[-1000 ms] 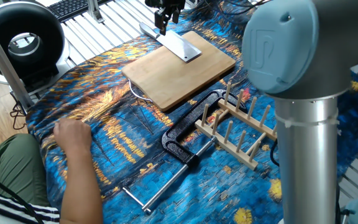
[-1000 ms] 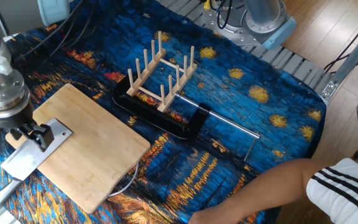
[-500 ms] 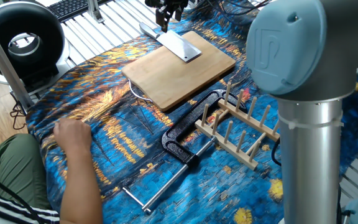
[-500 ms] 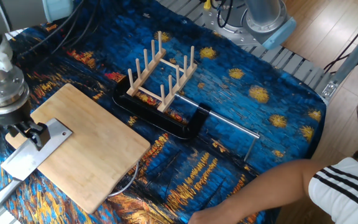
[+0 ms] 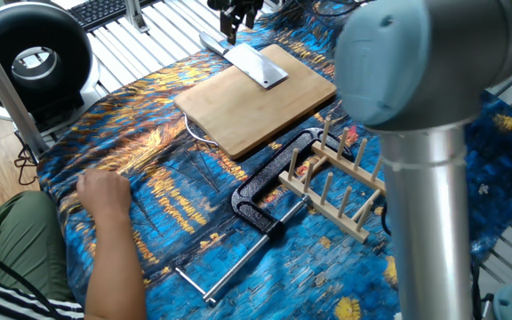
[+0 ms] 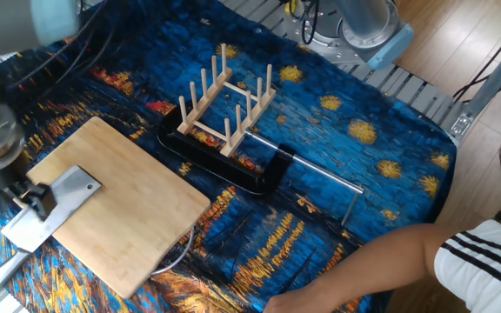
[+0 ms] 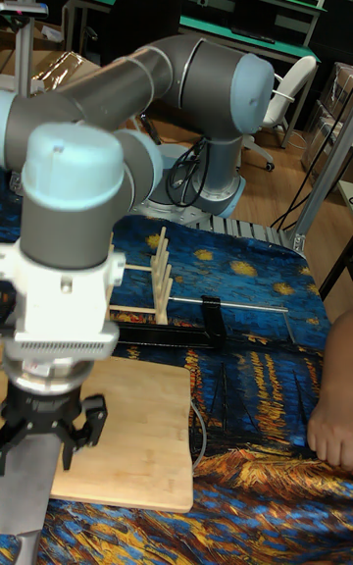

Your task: Put the knife on the knife rack

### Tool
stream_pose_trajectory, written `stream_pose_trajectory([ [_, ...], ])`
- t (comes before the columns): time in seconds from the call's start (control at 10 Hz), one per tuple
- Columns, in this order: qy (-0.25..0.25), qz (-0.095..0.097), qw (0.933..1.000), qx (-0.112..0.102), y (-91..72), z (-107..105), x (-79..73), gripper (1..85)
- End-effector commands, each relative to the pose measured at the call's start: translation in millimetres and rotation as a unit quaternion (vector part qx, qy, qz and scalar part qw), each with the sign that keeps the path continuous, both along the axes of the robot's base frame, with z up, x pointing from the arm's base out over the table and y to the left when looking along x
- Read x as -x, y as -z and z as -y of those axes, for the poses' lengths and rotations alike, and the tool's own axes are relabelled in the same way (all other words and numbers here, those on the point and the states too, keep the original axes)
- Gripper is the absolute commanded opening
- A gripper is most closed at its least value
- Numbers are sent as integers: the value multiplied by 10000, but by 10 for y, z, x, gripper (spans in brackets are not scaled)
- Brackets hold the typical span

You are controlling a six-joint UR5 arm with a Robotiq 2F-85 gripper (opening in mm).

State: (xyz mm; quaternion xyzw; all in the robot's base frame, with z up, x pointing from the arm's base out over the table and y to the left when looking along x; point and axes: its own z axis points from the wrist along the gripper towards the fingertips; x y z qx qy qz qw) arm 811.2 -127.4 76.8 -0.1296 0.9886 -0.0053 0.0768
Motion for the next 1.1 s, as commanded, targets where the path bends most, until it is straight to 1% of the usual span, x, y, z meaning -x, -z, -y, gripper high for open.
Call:
stream_pose_trajectory([
  [0.0,39,16,10000,23,192,-44,-266,670],
  [0.2,69,93,9999,79,297,-85,-389,660],
  [0.4,83,162,9998,107,418,-86,-472,660],
  [1.0,132,248,9994,181,621,-64,-570,650],
])
